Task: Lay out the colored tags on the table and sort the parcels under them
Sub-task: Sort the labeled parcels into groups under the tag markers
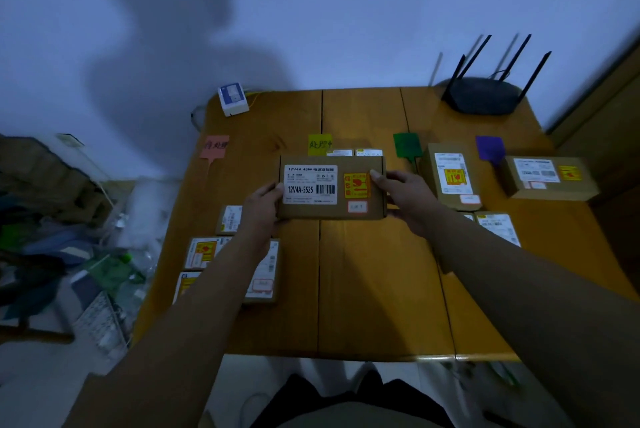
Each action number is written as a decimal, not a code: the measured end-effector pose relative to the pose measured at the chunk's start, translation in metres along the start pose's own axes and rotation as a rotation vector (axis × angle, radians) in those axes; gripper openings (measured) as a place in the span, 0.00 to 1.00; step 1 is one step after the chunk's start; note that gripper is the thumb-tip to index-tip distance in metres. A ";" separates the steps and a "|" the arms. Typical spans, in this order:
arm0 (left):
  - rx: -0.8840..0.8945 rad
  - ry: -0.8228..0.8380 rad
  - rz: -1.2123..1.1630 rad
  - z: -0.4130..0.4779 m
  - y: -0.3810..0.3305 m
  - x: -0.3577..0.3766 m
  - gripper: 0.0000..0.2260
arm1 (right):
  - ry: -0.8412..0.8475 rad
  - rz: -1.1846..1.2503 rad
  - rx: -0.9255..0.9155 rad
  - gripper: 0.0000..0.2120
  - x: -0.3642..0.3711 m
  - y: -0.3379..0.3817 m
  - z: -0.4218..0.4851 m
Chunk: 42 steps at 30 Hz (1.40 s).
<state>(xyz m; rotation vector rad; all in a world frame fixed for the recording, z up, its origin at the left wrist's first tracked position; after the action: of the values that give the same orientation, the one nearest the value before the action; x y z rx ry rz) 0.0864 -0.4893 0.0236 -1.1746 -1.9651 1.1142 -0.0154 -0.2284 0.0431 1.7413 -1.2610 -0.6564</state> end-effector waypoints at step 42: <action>-0.147 0.009 0.198 0.116 0.102 0.058 0.13 | -0.522 -0.483 0.138 0.20 -0.068 -0.096 0.105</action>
<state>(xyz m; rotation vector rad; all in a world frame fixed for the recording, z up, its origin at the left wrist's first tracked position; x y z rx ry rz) 0.0093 -0.4528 -0.1179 -1.4767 -1.9854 1.0729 -0.0777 -0.1889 -0.0965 2.0927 -1.2421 -1.4027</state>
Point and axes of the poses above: each hand's wrist, its own z-axis towards the middle knuckle, its own x-axis out of the palm, y = z × x, the point moved 5 cm from there along z, towards the middle knuckle, and after that the axes turned 7 degrees about y, right-handed, at the moved point
